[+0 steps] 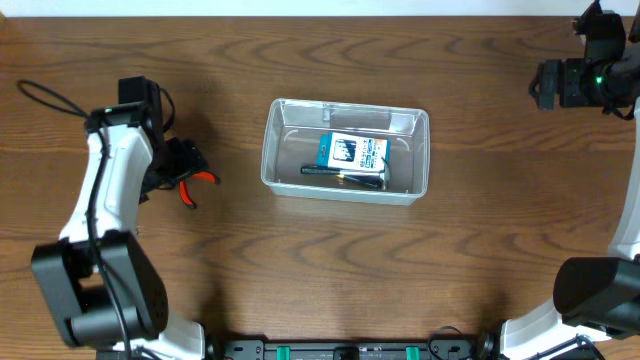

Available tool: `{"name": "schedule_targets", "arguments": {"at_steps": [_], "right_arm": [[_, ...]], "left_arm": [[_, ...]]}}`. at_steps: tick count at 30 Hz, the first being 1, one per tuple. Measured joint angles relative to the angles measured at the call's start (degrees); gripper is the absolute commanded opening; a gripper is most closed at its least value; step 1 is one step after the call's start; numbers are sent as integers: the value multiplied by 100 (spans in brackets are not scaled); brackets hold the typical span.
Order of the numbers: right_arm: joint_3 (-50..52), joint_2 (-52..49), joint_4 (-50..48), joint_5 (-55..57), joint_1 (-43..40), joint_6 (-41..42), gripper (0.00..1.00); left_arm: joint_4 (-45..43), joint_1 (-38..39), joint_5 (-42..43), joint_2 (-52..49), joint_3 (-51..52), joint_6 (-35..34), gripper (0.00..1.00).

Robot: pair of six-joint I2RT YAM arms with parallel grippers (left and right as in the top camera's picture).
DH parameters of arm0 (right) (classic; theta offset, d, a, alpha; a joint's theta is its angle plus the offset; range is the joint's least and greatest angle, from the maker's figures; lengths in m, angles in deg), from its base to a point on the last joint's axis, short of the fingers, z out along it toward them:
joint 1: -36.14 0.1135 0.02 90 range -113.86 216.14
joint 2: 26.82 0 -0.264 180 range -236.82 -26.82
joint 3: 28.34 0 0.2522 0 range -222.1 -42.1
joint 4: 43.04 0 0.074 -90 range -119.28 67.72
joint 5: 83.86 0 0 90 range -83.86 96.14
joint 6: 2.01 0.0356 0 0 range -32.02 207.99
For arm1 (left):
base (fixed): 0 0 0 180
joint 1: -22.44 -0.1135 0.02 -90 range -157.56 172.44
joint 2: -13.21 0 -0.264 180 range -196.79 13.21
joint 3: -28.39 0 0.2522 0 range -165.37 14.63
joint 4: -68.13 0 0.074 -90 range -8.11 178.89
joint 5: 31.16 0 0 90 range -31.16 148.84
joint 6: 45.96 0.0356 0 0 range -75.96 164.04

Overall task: Pack container
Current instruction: 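Retract the right arm and lower the left gripper onto the red pliers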

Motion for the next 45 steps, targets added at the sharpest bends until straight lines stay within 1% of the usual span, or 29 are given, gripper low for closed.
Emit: {"name": "schedule_targets", "arguments": {"at_steps": [4, 14, 19, 24, 36, 45], "right_arm": [[0, 0, -26, -57, 0, 20, 99], [2, 0, -24, -57, 0, 37, 99], [2, 0, -24, -48, 0, 37, 99], [2, 0, -22, -39, 0, 37, 99], [2, 0, 22, -37, 0, 37, 99], [2, 0, 76, -37, 0, 37, 99]], "left_arm": [[-162, 0, 144, -404, 0, 282, 98], [-328, -168, 234, -1104, 0, 660, 98], [-387, -321, 269, -1198, 0, 918, 98], [-516, -444, 466, -1246, 66, 1333, 98], [-861, -562, 597, -1246, 173, 1941, 98], [-1010, -562, 597, -1268, 173, 2109, 99]]}}
